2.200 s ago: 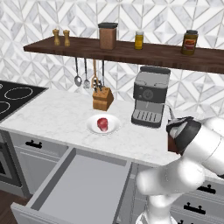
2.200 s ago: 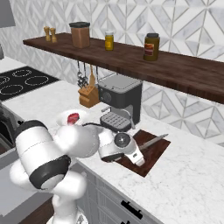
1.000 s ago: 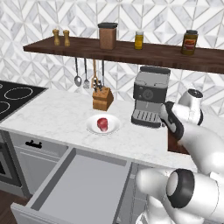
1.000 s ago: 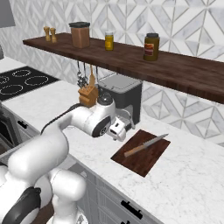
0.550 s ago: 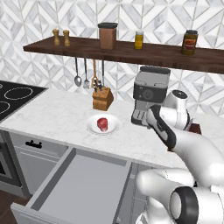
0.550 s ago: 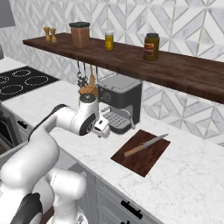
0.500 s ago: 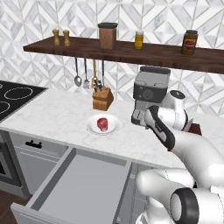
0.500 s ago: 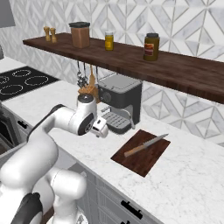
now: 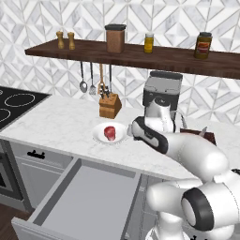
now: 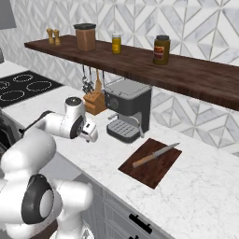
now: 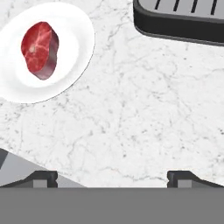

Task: Pick up the knife from the drawer and place it on the cutting board. Then place the meat from the plate to the cutting board.

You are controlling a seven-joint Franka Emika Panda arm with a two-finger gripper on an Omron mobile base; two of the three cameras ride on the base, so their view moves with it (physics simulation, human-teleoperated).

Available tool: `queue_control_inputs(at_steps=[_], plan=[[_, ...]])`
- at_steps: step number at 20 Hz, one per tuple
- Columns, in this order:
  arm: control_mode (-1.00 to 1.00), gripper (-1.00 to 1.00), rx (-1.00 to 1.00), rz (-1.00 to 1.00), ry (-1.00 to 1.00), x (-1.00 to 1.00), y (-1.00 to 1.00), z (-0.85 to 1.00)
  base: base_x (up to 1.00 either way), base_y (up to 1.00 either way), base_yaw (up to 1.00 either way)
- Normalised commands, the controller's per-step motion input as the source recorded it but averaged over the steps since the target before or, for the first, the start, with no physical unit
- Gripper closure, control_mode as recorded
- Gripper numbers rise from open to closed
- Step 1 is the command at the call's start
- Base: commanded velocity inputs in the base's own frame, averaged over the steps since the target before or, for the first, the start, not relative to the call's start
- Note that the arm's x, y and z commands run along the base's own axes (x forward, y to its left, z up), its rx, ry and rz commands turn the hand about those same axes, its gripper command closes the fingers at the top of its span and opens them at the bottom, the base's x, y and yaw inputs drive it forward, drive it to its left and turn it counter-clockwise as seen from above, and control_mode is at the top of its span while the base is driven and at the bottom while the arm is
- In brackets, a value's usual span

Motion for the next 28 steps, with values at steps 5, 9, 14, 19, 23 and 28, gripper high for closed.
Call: queue_control_inputs(at_steps=[5, 9, 14, 19, 23, 28], plan=[[-1.0, -1.0, 0.0, 0.09, 0.1, 0.48, 0.77, 0.0, 0.0, 0.0, 0.0], [-1.0, -1.0, 0.0, 0.07, 0.03, 0.38, 0.71, 0.0, 0.0, 0.0, 0.0], [-1.0, -1.0, 0.0, 0.0, 0.0, 0.32, 0.41, 0.0, 0.0, 0.0, 0.0], [-1.0, -1.0, -0.01, 0.0, -0.01, 0.23, 0.12, -0.09, 0.0, 0.0, 0.0], [-1.0, -1.0, -0.01, 0.0, 0.0, 0.27, 0.0, -0.24, 0.0, 0.0, 0.0], [-1.0, -1.0, -0.01, 0.0, 0.0, 0.34, 0.0, -0.24, 0.0, 0.0, 0.0]])
